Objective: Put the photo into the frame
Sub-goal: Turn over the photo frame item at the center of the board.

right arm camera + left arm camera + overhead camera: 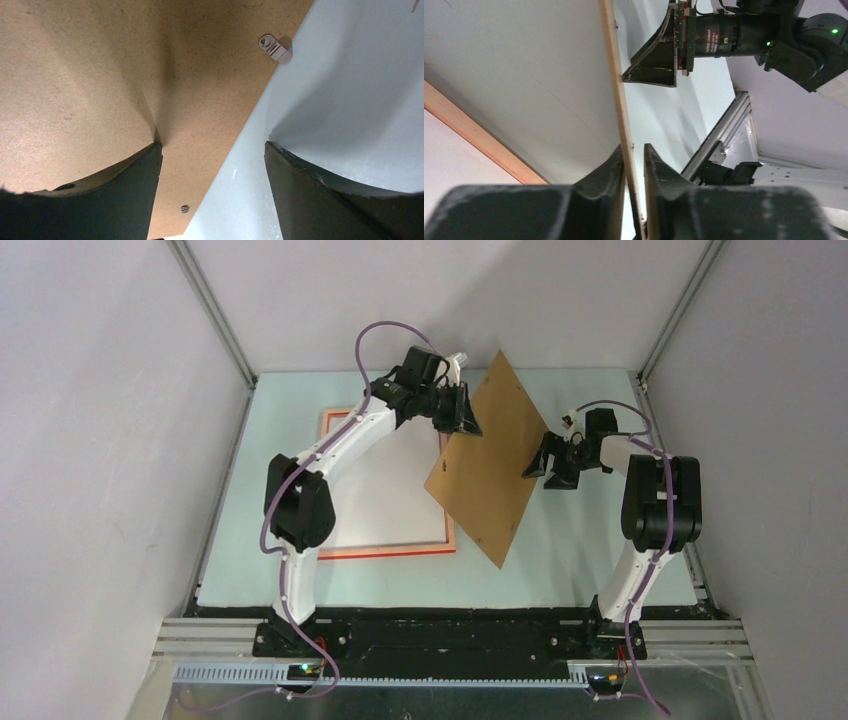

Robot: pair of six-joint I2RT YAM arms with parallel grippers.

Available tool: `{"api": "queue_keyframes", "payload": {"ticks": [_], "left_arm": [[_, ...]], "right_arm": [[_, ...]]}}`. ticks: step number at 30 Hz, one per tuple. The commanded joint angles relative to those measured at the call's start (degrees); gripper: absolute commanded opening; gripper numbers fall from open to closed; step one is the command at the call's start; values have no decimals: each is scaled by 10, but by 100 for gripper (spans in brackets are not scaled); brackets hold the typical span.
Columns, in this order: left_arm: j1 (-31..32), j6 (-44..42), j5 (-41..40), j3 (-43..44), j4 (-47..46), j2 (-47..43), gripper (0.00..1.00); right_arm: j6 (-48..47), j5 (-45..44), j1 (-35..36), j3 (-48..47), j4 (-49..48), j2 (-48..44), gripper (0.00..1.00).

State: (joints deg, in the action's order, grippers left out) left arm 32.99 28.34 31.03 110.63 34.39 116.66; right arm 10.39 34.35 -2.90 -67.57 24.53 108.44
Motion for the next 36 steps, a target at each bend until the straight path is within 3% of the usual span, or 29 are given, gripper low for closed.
{"api": "queue_keyframes", "payload": {"ticks": [1, 2, 4, 13, 21, 27, 36], "left_arm": [[2, -4, 6, 40, -8, 11, 16], [1, -2, 5, 41, -8, 13, 8], [-3, 4, 4, 41, -8, 12, 1], [-40, 40, 36, -32, -40, -64, 0], [-89, 122, 90, -211, -184, -192, 0], [-148, 217, 127, -390, -396, -303, 0], [-249, 236, 164, -531, -466, -444, 0]], "right_arm": [[-16, -21, -1, 1, 3, 17, 80], [-16, -19, -1, 1, 4, 15, 80], [-16, -15, -4, 1, 5, 10, 80], [10, 75, -41, 1, -9, -76, 86], [12, 177, -56, 1, -18, -181, 90], [19, 187, -50, 1, -24, -226, 90], [27, 170, -19, 1, -37, -240, 89]]}}
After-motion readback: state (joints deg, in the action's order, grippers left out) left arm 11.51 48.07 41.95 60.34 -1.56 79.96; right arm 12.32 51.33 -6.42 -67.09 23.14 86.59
